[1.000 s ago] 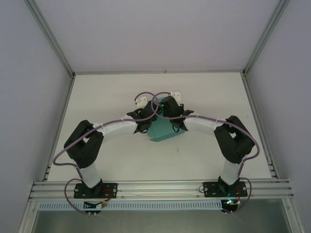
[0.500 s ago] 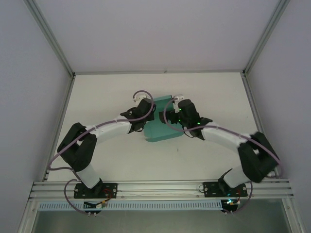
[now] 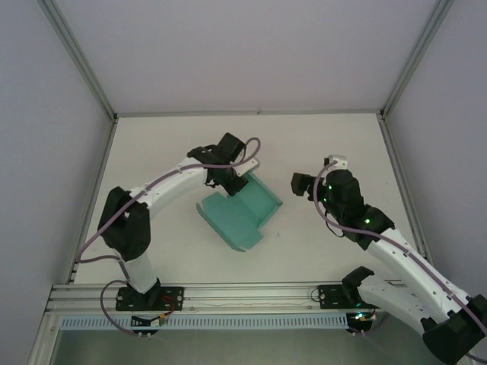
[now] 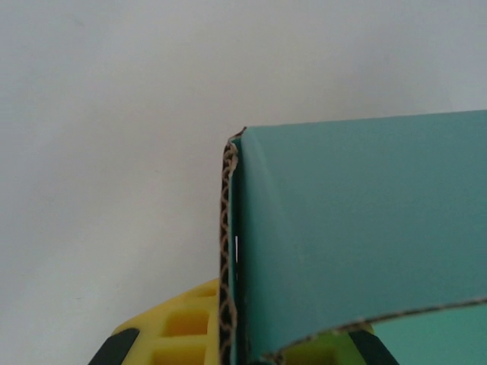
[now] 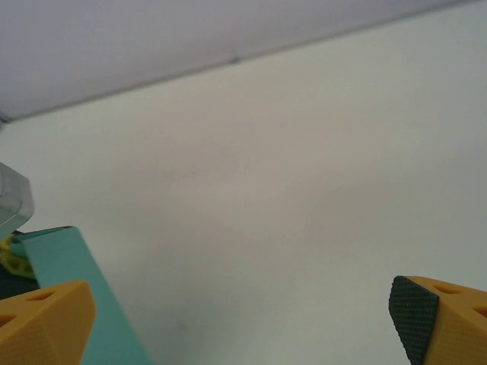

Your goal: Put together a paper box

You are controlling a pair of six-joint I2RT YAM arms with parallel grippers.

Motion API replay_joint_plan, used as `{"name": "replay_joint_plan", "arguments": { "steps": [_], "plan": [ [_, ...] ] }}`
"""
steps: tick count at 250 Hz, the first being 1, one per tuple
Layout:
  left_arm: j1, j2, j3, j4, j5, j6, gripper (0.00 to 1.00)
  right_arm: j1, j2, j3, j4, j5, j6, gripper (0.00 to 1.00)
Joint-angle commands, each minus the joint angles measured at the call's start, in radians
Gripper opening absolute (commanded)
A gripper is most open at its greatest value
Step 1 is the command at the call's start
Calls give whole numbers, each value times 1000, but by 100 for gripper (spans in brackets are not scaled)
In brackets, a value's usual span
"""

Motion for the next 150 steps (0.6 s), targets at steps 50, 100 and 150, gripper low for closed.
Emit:
{"name": "replay_joint_plan", "arguments": {
  "steps": [50,100,150],
  "plan": [
    [-79,190,116,-154,-239,145,0,-47,-38,-26,-176,68,63,100],
    [-134,310,140,5,-418,28,0,-68,7,-24,-150,43,56,100],
    [-195,434,142,56,-572,-29,0,-85,17,-39,-140,21,58,100]
  ]
}}
